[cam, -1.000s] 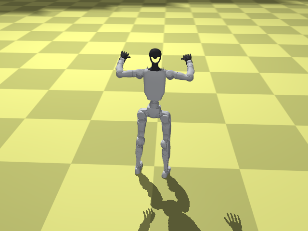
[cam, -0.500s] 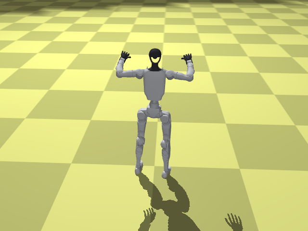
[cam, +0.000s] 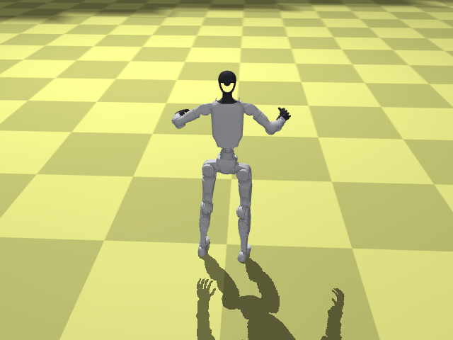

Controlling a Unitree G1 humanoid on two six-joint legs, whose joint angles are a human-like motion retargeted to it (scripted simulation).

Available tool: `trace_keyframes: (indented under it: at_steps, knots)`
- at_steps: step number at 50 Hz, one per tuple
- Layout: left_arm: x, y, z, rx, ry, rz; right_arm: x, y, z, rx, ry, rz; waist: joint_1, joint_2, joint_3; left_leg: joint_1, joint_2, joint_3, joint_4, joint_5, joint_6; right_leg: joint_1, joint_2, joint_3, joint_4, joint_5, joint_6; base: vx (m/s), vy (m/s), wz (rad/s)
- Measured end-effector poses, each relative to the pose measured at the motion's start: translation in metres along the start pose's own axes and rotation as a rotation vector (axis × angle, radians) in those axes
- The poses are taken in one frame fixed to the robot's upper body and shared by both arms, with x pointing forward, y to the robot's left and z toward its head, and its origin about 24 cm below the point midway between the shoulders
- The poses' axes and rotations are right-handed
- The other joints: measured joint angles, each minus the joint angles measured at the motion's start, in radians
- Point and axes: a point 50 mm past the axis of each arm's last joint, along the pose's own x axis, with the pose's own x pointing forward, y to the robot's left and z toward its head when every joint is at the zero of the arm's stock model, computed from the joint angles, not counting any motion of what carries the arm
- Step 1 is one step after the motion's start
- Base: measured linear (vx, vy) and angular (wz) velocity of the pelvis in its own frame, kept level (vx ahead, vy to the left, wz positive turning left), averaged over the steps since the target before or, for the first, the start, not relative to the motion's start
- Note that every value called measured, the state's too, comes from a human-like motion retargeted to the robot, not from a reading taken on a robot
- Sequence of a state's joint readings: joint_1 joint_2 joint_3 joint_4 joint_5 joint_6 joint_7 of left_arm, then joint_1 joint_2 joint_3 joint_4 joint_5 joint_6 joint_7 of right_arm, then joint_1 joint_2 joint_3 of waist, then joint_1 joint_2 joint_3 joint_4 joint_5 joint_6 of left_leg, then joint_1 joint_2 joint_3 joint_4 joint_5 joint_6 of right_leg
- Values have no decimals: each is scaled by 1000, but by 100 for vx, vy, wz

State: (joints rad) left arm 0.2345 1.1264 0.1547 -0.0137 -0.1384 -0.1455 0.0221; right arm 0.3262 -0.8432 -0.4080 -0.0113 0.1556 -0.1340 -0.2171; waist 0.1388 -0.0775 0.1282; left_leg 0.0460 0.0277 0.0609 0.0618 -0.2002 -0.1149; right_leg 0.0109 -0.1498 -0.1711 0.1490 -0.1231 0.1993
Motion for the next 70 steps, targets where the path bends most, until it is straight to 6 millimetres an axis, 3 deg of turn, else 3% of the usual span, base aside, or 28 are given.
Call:
trace_keyframes:
  at_steps: [5, 8, 10, 14, 17, 25, 34, 45, 50, 58, 62, 70]
  knots:
    - [-2, -123, -60, -328, 349, -208, -45, 79, -82, 175, 438, 149, 5, 14, 0, 5, 2, -9, -2, 0, 5, 12, 1, -13, -1, -11, -1, 1, -1, 2]
    - [-29, -203, -89, -457, 656, -383, -83, 130, -117, 232, 694, 346, -9, 20, -6, 12, 2, -12, 6, -4, 3, 28, 1, -18, -3, -25, -10, 6, -5, 7]
    - [-55, -245, -99, -491, 848, -508, -110, 157, -133, 252, 841, 487, -19, 22, -12, 18, 3, -11, 15, -7, -1, 39, 2, -18, -3, -35, -18, 8, -6, -2]
    - [-99, -286, -99, -502, 1075, -653, -156, 187, -147, 236, 1042, 649, -11, 21, -24, 30, 8, 7, 36, -13, -6, 52, 6, 1, 2, -51, -28, 8, -9, -24]
    - [-112, -302, -90, -545, 1092, -658, -175, 198, -148, 222, 1108, 678, 26, 19, -22, 30, 14, 27, 62, -18, 1, 52, 11, 21, 6, -50, -27, 6, -11, -38]
    - [-115, -310, -76, -646, 992, -589, -189, 217, -138, 242, 1092, 682, 151, -15, -7, -19, 12, 20, 162, -28, 30, 52, 11, 34, 12, -37, -8, 5, -9, -3]
    - [-132, -300, -93, -625, 1083, -521, -202, 227, -133, 215, 1086, 750, 224, -46, -27, -23, -1, -102, 96, -28, 30, 53, 15, -28, 11, -39, -7, 5, 0, 36]
    - [-148, -278, -108, -590, 1073, -446, -250, 241, -127, 90, 1125, 921, 341, -104, -74, -26, -29, -169, 33, 0, 33, 62, -13, -109, 0, -43, -18, 5, 9, 34]
    - [-151, -265, -115, -510, 1029, -455, -259, 250, -119, 67, 1097, 975, 415, -141, -86, -42, -42, -210, 27, -7, 33, 62, -25, -149, 0, -49, -10, 5, 10, 41]
    - [-148, -256, -121, -482, 1037, -424, -238, 260, -113, 108, 1057, 909, 475, -151, -72, -44, -37, -304, 2, 9, 28, 40, -27, -189, 100, -91, -20, 2, 7, 60]
    - [-157, -259, -122, -497, 1082, -411, -216, 265, -109, 98, 999, 871, 479, -137, -72, -36, -28, -313, 0, 13, 25, -1, -28, -159, 141, -135, -8, 2, -4, 17]
    - [-184, -271, -121, -563, 1194, -426, -160, 283, -89, 51, 838, 842, 456, -126, -70, -31, -34, -288, 16, -10, 42, -6, -25, -96, 81, -100, 3, 3, -14, -15]
